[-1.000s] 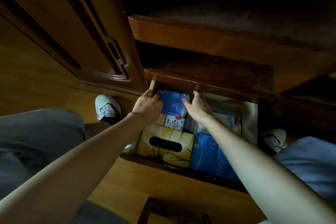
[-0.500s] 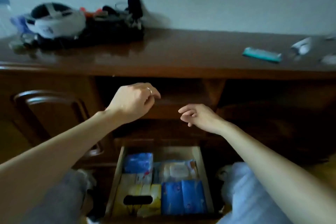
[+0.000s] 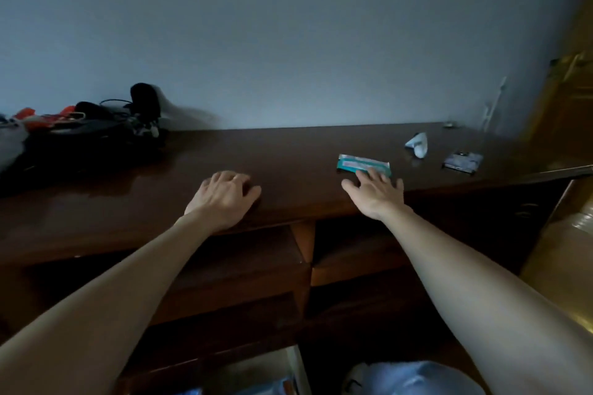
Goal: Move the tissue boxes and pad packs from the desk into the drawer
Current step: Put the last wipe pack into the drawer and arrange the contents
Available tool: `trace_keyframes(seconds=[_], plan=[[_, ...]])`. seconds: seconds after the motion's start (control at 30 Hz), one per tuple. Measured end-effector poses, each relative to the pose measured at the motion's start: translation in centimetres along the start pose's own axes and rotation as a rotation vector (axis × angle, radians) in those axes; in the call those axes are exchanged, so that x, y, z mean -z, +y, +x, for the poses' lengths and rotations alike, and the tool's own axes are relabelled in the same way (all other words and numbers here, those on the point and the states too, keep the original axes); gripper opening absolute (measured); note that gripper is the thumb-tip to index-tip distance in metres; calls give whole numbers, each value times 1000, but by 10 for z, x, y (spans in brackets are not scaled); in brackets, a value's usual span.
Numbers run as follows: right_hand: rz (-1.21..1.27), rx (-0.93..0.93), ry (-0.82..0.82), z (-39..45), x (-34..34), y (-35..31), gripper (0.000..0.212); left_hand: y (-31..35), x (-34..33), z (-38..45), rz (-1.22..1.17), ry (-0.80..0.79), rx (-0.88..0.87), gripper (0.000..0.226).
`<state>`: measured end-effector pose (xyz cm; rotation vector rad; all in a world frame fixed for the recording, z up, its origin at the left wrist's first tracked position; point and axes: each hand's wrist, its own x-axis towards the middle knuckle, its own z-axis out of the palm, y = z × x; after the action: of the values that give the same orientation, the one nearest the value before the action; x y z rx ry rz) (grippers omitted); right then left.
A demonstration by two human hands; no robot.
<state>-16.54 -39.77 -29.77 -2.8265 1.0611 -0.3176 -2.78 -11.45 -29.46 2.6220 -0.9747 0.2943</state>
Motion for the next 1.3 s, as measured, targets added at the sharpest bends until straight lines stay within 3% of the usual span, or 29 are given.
trace_keyframes(seconds=[0.1,0.27,0.33,0.43,0.53,0.67,0.77,0.87,0.97,1.07,1.13,1.2,1.3], plan=[[-27,20,36,13,-12,3,68,-5,-8,7,-8,58,56,63],[-171,117,314,16,-1,-9,66,-1,-6,0,82,62,-1,57],[-124,79,295,17,-8,-10,68,-3,-7,1,66,57,11,59],[22,31,129,13,-10,-12,60,-5,-7,5,35,61,20,61],[5,249,262,-9,-5,-27,45,-5,-7,6,24,84,-5,62],[138,496,242,-63,-15,-49,62,-7,-1,-6,34,120,-224,65],[210,656,369,-87,-16,-50,40,-7,1,-26,23,138,-422,67],[380,647,492,-115,-14,-52,25,0,-10,-54,-104,231,-480,58],[554,589,259,-150,-27,-55,24,0,-26,-88,-369,323,-341,37],[857,464,-71,-181,-58,-55,33,-19,-42,-137,-810,25,-110,24],[1139,205,-389,-196,-80,-54,57,-33,-61,-170,-1023,-76,-8,5],[1281,-55,-773,-208,-109,-51,76,-44,-82,-198,-1162,-117,96,10],[1283,-120,-1140,-231,-164,-43,56,-57,-112,-232,-1287,-224,221,10]])
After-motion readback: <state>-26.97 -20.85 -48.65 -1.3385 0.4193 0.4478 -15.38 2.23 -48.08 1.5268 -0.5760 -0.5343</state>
